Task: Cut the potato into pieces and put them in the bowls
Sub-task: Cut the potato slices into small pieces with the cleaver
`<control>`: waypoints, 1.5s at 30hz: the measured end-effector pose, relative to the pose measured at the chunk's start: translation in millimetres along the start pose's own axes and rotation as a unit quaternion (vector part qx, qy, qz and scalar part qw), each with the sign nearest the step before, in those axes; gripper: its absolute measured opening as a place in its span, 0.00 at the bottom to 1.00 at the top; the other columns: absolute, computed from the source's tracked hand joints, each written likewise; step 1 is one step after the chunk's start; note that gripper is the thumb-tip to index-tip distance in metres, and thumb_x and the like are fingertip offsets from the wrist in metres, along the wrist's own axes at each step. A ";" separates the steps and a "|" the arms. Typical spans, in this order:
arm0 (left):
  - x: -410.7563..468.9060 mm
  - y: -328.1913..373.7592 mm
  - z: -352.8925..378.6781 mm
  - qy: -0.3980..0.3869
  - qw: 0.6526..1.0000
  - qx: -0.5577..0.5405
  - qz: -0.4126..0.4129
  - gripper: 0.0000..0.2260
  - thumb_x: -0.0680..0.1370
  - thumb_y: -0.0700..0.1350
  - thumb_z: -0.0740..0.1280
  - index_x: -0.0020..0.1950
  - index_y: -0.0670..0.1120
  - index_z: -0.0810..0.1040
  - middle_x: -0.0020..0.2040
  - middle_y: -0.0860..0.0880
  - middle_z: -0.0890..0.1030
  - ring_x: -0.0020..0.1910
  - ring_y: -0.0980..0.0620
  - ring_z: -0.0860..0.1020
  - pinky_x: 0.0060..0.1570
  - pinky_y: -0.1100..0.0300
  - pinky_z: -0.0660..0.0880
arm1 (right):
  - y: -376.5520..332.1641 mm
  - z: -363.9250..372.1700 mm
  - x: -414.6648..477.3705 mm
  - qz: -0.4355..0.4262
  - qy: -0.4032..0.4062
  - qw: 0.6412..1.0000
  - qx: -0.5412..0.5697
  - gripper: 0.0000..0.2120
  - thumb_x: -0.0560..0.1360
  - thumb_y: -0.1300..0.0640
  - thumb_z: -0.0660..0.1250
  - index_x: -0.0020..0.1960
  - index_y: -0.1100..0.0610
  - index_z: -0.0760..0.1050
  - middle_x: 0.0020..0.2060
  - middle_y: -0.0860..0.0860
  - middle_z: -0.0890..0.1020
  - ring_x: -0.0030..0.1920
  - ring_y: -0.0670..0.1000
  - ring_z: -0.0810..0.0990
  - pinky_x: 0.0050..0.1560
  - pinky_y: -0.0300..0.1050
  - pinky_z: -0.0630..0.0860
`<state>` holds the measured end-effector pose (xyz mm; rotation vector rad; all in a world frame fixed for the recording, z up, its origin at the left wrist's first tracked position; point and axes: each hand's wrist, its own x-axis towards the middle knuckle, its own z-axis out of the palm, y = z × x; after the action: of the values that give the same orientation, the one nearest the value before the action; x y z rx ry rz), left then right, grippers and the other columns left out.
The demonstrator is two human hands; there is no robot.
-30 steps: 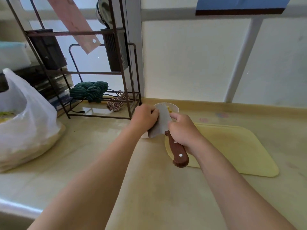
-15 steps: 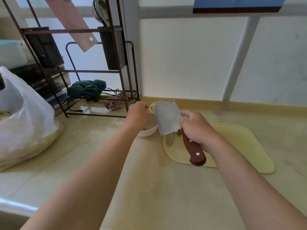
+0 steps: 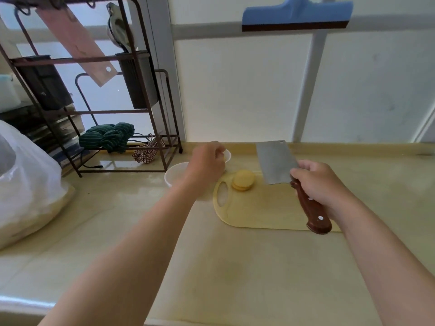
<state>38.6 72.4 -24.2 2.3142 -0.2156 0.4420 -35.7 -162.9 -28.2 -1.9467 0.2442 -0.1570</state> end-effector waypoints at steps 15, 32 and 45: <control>-9.2 16.5 83.3 -0.167 0.964 0.206 -0.017 0.23 0.79 0.55 0.65 0.69 0.44 0.66 0.65 0.42 0.73 0.63 0.44 0.73 0.58 0.53 0.70 | 68.3 -36.4 5.8 0.026 0.023 0.999 0.009 0.08 0.79 0.60 0.65 0.55 0.52 0.80 0.35 0.52 0.81 0.33 0.52 0.76 0.25 0.37 0.70; -6.8 25.8 82.4 -0.100 0.962 0.254 0.030 0.24 0.74 0.52 0.69 0.65 0.42 0.68 0.59 0.41 0.75 0.56 0.42 0.76 0.46 0.53 0.74 | 70.2 -36.4 4.0 0.023 -0.009 1.000 0.016 0.10 0.80 0.61 0.63 0.56 0.49 0.78 0.37 0.52 0.82 0.33 0.51 0.75 0.23 0.36 0.69; -51.5 56.2 117.5 -0.148 0.962 0.215 0.085 0.22 0.73 0.61 0.64 0.56 0.45 0.76 0.52 0.46 0.79 0.53 0.45 0.75 0.50 0.51 0.75 | 77.1 -64.2 11.0 0.069 0.058 0.971 0.221 0.09 0.82 0.62 0.65 0.43 0.59 0.76 0.27 0.53 0.75 0.20 0.48 0.72 0.22 0.36 0.66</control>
<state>4.3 -49.6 -83.6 2.8010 -0.5112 0.2393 -46.9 -251.4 -75.3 -1.4747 0.3860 -0.2155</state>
